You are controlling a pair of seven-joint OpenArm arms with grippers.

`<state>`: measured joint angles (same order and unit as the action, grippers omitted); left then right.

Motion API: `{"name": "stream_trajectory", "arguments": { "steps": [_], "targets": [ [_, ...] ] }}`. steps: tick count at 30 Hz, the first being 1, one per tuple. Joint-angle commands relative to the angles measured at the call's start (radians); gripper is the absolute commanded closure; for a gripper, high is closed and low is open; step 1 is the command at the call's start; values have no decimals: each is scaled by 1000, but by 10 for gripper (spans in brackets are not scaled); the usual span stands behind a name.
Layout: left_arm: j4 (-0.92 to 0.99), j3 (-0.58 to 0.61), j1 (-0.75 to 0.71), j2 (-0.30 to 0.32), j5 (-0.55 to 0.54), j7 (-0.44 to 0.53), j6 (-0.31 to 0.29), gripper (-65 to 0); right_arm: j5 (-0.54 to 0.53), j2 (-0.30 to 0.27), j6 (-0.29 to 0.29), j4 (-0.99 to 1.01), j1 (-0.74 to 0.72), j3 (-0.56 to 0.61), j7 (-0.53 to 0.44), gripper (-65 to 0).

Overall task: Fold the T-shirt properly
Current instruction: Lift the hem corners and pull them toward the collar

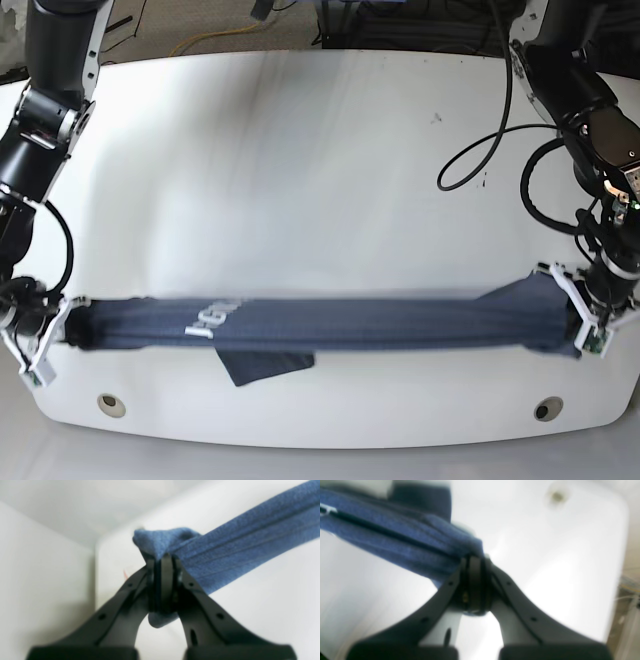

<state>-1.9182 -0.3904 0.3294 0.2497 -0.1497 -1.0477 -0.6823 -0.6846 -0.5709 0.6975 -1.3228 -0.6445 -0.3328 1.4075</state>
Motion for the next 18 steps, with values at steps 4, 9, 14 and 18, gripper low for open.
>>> {"name": "stream_trajectory", "arguments": {
  "steps": [4,9,14,18],
  "targets": [
    [-31,-26,-166,6,19,19,6,0,-16,55,1,-166,252,-127,-29,0],
    [-56,-35,-327,4,19,48,6,0,-22,102,1,-234,438,-180,-29,0],
    [-60,-51,-456,4,19,109,6,0,-22,125,1,-295,567,-210,-29,0],
    [-60,-69,-533,4,19,111,6,0,-24,127,1,-343,656,-223,-29,0]
  ]
}}
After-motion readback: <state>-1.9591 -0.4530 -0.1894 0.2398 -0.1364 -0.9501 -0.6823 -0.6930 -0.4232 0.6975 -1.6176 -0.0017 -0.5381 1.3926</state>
